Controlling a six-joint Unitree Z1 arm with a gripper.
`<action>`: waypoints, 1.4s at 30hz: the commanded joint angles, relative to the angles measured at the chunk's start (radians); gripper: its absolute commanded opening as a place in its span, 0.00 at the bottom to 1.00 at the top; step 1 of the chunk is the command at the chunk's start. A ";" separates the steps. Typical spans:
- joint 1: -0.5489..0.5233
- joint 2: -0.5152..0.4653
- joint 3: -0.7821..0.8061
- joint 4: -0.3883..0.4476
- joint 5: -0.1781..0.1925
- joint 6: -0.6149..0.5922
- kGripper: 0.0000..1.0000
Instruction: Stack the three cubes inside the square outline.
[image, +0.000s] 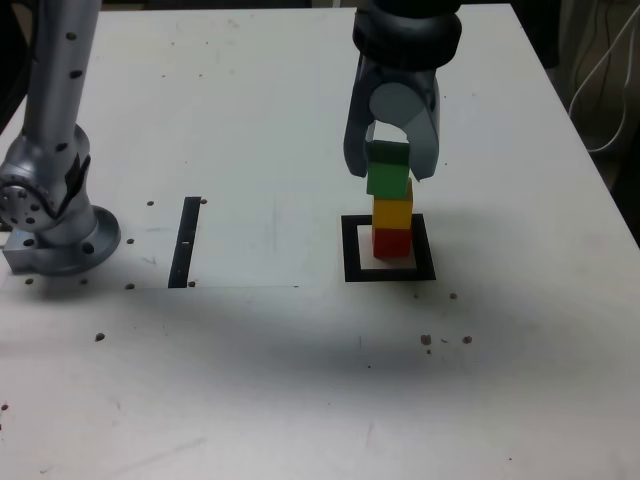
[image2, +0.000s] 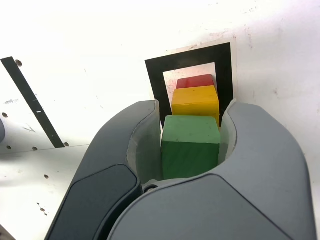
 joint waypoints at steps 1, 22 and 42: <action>-0.002 0.003 0.002 -0.003 0.003 0.002 0.37; 0.003 0.019 0.000 -0.023 0.013 0.030 0.50; 0.017 0.014 0.021 -0.025 0.019 0.089 0.75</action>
